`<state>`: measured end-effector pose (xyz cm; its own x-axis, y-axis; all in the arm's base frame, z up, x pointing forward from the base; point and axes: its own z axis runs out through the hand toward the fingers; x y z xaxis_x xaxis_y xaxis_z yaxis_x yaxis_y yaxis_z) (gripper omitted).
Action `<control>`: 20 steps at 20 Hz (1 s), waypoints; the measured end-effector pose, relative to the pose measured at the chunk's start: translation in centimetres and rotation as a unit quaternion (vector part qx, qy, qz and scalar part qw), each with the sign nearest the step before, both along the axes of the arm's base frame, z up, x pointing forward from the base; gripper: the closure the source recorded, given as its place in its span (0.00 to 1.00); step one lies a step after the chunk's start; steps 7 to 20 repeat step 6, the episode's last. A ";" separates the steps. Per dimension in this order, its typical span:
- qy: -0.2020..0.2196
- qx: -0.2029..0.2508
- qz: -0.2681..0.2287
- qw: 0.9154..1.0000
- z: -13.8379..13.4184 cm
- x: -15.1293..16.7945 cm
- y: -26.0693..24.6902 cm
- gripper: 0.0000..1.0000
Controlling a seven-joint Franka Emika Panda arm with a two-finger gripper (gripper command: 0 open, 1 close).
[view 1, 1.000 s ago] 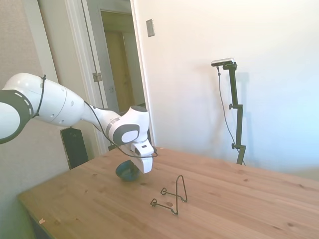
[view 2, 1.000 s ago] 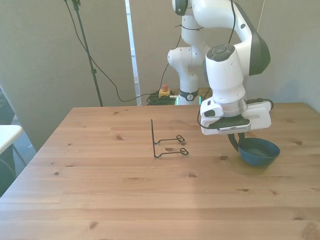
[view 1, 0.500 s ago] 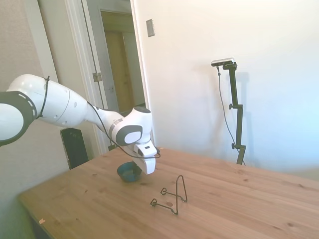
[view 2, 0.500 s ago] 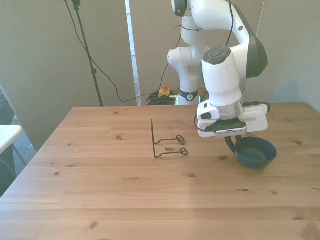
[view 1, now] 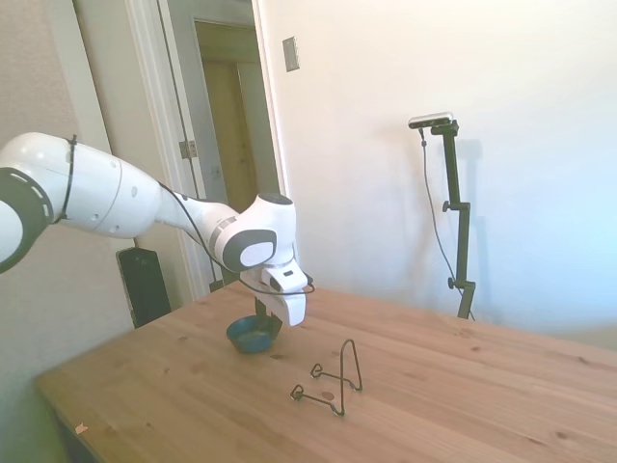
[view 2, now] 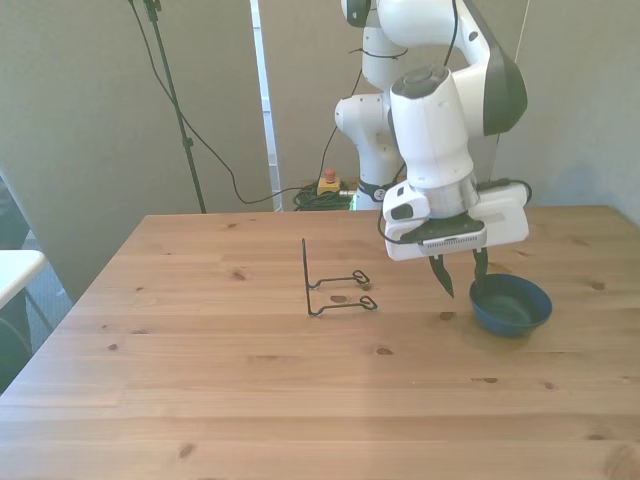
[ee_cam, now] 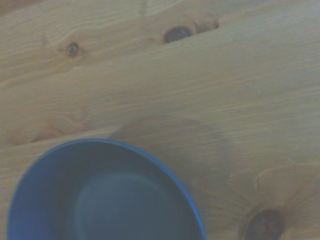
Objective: Unload the bowl
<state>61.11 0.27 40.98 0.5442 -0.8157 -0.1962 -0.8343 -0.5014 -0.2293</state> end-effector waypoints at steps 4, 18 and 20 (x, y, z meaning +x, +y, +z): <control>-0.035 -0.027 0.024 0.999 4.1 -2.7 1.2 0.00; -0.054 -0.053 0.033 0.997 5.3 -4.0 2.6 0.00; -0.054 -0.053 0.033 0.997 5.3 -4.0 2.6 0.00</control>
